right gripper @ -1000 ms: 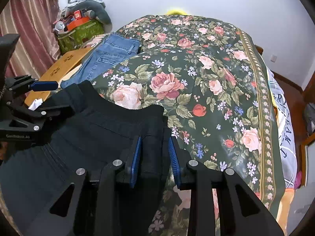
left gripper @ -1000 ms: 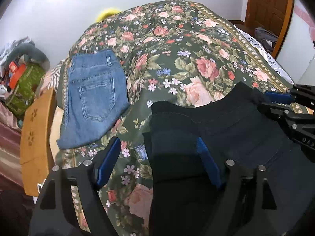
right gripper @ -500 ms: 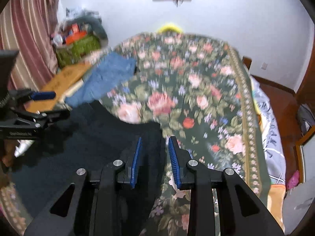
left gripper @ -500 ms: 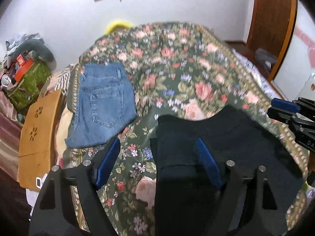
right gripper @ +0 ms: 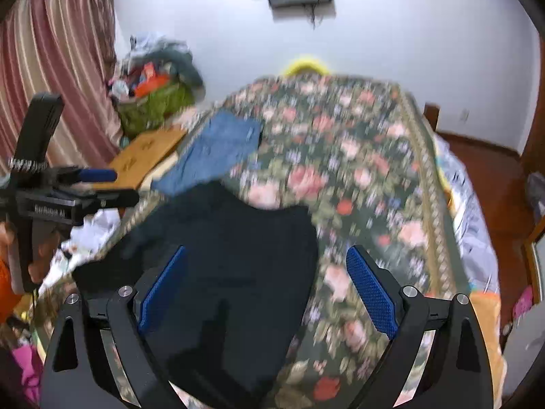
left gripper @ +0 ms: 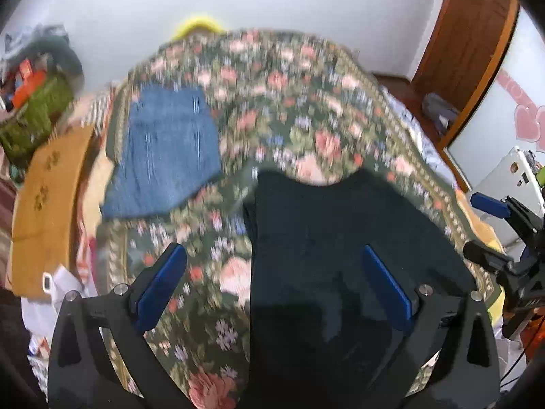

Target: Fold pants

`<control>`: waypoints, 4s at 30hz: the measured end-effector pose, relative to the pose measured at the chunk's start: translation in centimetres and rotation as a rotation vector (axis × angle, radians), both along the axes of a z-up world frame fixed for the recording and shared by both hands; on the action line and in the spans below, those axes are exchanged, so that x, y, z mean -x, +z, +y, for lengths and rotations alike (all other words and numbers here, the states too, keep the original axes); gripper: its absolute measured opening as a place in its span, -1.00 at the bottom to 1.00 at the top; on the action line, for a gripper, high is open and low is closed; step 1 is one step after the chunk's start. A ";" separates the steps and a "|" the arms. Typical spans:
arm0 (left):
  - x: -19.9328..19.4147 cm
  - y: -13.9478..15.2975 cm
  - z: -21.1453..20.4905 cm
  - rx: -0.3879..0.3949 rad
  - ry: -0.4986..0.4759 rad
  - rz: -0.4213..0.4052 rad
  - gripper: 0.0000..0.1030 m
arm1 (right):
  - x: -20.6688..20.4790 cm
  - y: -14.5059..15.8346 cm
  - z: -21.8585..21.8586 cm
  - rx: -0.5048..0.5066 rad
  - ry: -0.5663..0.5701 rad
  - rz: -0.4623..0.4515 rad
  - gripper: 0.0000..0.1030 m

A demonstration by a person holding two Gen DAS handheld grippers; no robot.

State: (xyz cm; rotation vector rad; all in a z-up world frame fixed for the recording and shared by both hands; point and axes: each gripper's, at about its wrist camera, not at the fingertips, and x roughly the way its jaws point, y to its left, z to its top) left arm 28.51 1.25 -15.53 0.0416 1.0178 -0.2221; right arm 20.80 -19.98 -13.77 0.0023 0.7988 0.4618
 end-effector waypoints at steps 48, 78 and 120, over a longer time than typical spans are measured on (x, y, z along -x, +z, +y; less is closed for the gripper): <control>-1.8 7.7 3.6 0.045 -0.010 -0.203 -0.52 | -5.6 4.9 6.4 -0.096 0.146 -0.045 -0.65; -21.5 -8.6 19.3 -0.017 0.244 -0.031 -0.52 | -26.0 -6.8 24.3 0.003 0.195 0.165 -0.65; 12.4 18.2 9.3 -0.067 0.193 -0.682 0.03 | 3.5 16.4 15.1 -0.174 0.181 -0.448 -0.47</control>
